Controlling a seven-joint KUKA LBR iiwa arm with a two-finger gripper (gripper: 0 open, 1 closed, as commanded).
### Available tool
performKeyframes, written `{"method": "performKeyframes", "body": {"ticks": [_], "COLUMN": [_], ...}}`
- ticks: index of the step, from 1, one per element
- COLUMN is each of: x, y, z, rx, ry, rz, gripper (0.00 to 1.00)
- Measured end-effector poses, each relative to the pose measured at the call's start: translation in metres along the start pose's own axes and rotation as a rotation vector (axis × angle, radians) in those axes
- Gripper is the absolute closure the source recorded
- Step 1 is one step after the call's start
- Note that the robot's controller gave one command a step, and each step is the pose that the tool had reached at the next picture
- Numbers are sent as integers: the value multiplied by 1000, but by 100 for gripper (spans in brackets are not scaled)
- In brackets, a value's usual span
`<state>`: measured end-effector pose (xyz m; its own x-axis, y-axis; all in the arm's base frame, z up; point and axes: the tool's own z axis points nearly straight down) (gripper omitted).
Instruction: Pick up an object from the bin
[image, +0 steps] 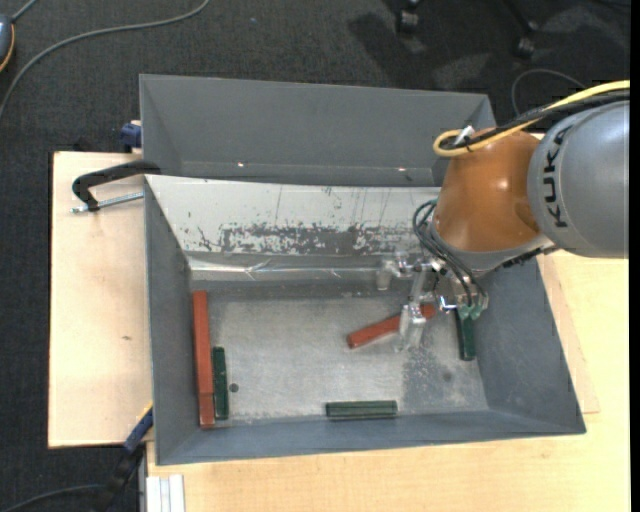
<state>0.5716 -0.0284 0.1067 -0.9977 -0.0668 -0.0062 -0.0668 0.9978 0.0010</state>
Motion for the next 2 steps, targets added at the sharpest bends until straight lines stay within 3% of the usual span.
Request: {"method": "performKeyframes", "body": {"ticks": [1,2], "x": [-28,-17], "y": [19,9], "z": [37,36], "rx": [-1,0], "ry": [1,4], "rz": [-143,-222], "gripper": [0,0]}}
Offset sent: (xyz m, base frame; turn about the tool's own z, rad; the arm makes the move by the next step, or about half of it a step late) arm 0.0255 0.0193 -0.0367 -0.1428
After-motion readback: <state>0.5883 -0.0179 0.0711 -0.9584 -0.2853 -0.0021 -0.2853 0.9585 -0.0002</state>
